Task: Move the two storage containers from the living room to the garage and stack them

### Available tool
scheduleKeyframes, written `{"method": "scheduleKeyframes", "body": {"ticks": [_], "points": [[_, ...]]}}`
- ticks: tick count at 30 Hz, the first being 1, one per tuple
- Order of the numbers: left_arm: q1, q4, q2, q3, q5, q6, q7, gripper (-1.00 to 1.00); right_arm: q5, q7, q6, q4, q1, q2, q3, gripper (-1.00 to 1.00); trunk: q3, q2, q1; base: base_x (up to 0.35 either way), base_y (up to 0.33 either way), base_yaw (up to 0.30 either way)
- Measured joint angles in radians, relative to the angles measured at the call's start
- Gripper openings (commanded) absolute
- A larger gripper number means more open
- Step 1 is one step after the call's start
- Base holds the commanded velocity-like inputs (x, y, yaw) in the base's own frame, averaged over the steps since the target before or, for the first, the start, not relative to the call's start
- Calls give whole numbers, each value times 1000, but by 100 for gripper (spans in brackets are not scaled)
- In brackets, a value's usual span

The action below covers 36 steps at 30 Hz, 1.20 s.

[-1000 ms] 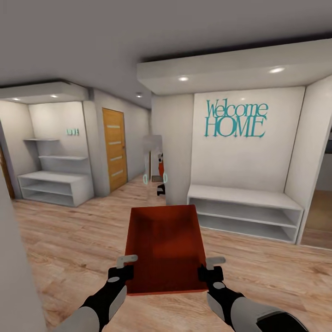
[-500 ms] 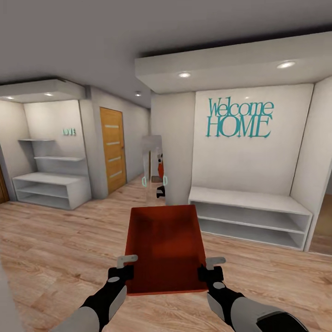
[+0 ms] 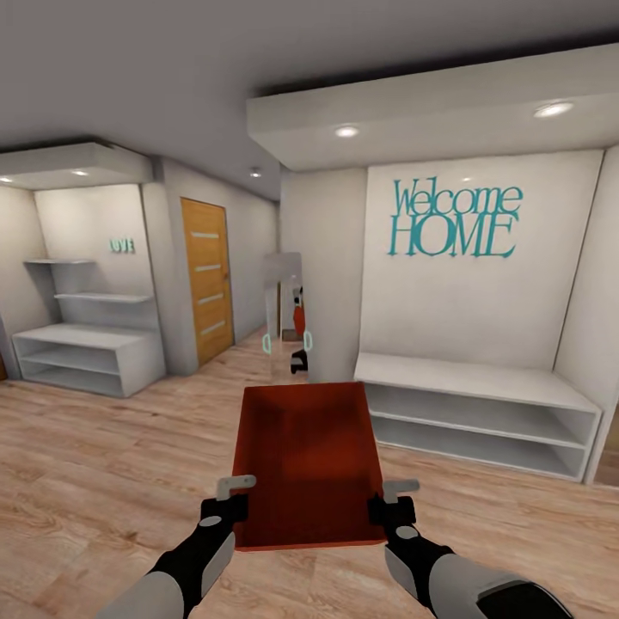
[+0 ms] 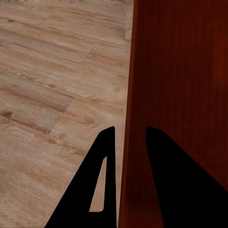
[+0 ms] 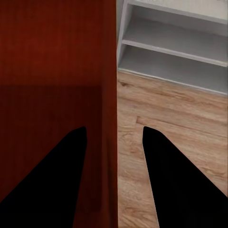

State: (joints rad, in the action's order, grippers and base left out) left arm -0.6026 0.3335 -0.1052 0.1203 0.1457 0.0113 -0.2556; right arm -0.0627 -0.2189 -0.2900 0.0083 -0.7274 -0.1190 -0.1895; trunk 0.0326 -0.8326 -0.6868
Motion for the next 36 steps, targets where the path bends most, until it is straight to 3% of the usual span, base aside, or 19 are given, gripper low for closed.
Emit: {"method": "scheduleKeyframes", "body": {"ticks": [9,36], "points": [[0,0,0,0,0,0,0,-100,0,1,0,0,0,0,0,-100,0,0,0,321,0,57],[0,-1,0,0,1,0,-1,-100,0,0,2,0,0,0,0,-100,0,0,0,321,0,257]]}}
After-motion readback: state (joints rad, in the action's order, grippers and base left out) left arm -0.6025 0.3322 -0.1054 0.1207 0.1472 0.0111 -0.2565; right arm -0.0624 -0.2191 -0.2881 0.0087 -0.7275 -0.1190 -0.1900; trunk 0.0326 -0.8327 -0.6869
